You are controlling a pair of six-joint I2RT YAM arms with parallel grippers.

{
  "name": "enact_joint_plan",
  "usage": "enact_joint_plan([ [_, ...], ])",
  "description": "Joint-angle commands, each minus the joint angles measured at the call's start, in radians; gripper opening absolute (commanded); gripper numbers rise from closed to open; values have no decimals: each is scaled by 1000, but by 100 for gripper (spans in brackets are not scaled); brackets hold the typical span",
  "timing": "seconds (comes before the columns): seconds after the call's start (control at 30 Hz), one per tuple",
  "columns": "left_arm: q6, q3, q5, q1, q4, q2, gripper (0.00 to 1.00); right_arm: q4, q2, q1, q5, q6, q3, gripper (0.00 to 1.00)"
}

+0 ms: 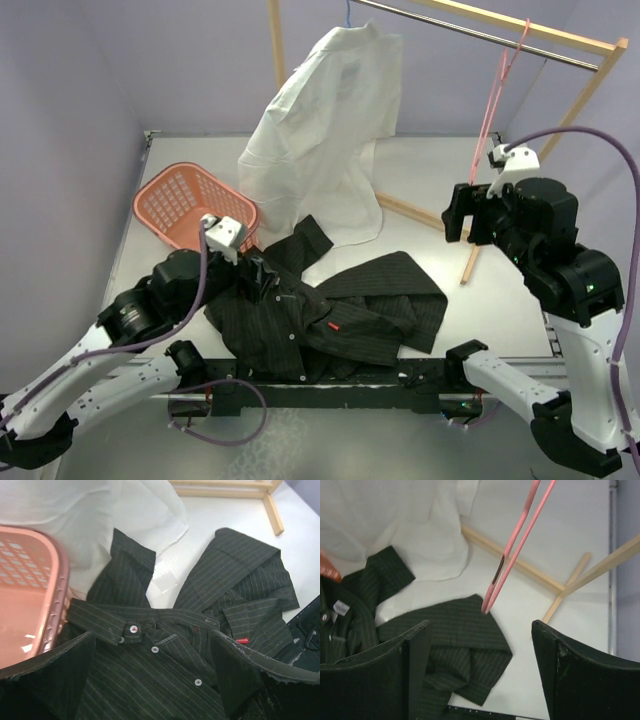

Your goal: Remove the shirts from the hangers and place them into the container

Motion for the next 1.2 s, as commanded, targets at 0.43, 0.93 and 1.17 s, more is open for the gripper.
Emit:
enact_joint_plan([
  [0.43, -482, -126, 137, -3, 86, 332, 99, 118, -189, -2, -227, 72, -394, 82],
  [0.93, -785, 30, -269, -369, 97, 889, 99, 171, -250, -1, -223, 78, -471, 79],
  [1.17, -791, -21, -238, -369, 274, 995, 99, 160, -290, -1, -202, 73, -479, 78],
])
